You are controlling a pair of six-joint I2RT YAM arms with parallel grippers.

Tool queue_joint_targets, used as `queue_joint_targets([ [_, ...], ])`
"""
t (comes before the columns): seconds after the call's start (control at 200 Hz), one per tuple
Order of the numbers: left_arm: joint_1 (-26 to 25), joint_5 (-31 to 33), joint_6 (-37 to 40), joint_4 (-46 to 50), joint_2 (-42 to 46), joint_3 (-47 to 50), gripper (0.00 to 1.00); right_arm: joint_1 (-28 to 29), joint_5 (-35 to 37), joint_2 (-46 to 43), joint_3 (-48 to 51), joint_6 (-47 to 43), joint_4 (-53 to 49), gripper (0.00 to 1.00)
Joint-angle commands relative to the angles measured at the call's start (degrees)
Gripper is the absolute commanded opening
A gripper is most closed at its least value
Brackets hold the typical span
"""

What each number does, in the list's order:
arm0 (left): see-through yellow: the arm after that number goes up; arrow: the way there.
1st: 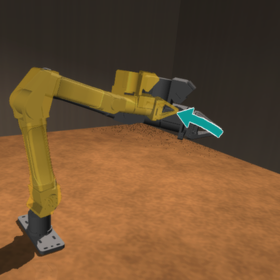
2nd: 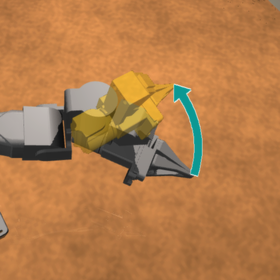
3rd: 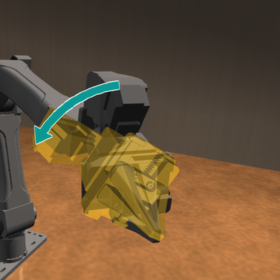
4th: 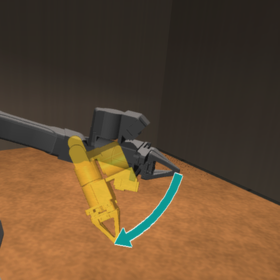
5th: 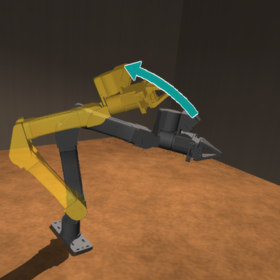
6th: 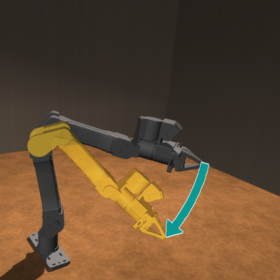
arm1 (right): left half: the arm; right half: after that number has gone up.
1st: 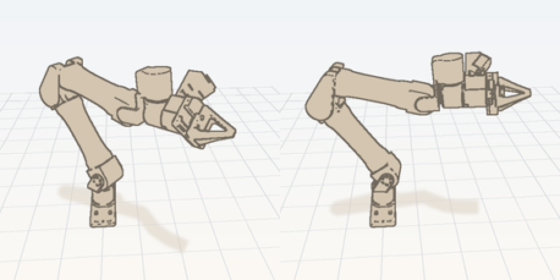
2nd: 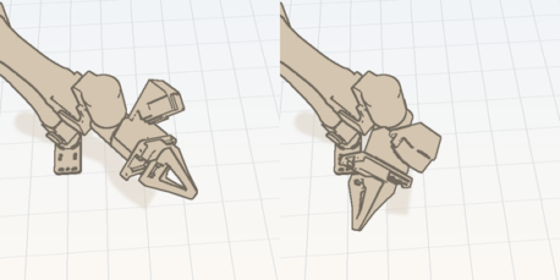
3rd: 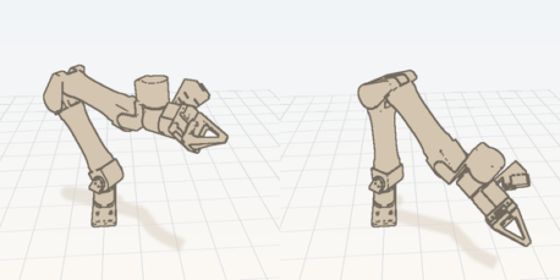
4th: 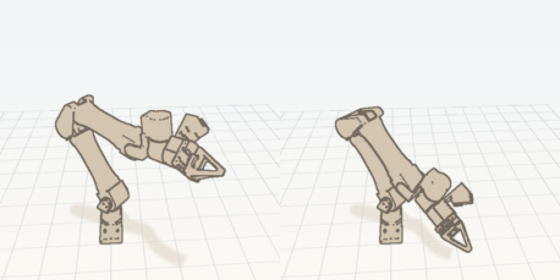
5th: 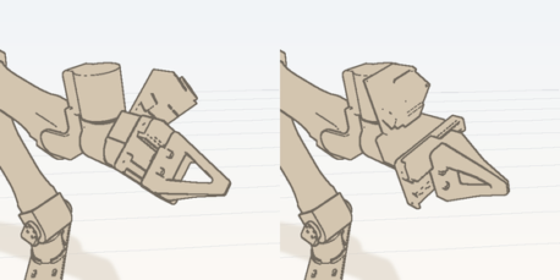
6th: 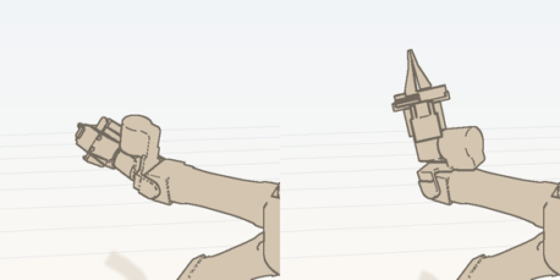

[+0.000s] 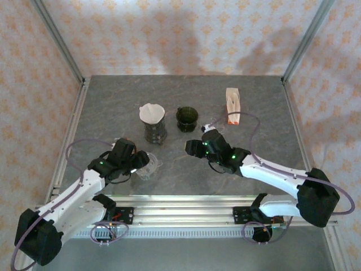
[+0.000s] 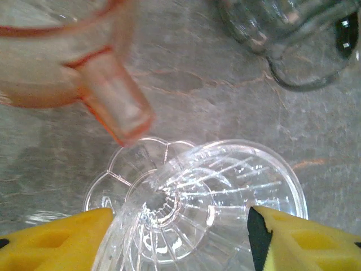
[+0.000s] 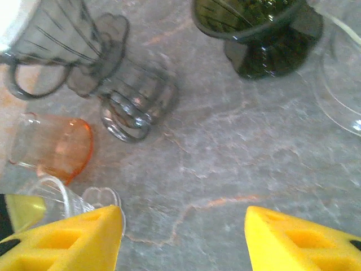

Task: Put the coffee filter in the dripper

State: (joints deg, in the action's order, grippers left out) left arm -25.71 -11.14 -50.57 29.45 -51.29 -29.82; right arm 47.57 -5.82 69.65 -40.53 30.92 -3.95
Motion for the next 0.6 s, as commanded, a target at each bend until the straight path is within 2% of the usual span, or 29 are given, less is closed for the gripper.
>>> queue_joint_targets([
  [0.0, -3.74, 2.58, -0.10, -3.95, -2.47, -0.42, 0.63, -0.20, 5.64, -3.60, 0.76, 0.59, -4.03, 0.59],
  [0.36, -16.56, 2.55, 1.41, -12.19, -19.79, -9.01, 0.55, -0.86, 11.30, -12.77, 2.10, 0.65, -13.05, 0.59],
  [0.596, -23.35, -1.36, 4.65, -14.65, -34.43, -21.41, 0.54, -1.86, 14.50, -18.53, 2.91, 1.39, -17.85, 0.59],
])
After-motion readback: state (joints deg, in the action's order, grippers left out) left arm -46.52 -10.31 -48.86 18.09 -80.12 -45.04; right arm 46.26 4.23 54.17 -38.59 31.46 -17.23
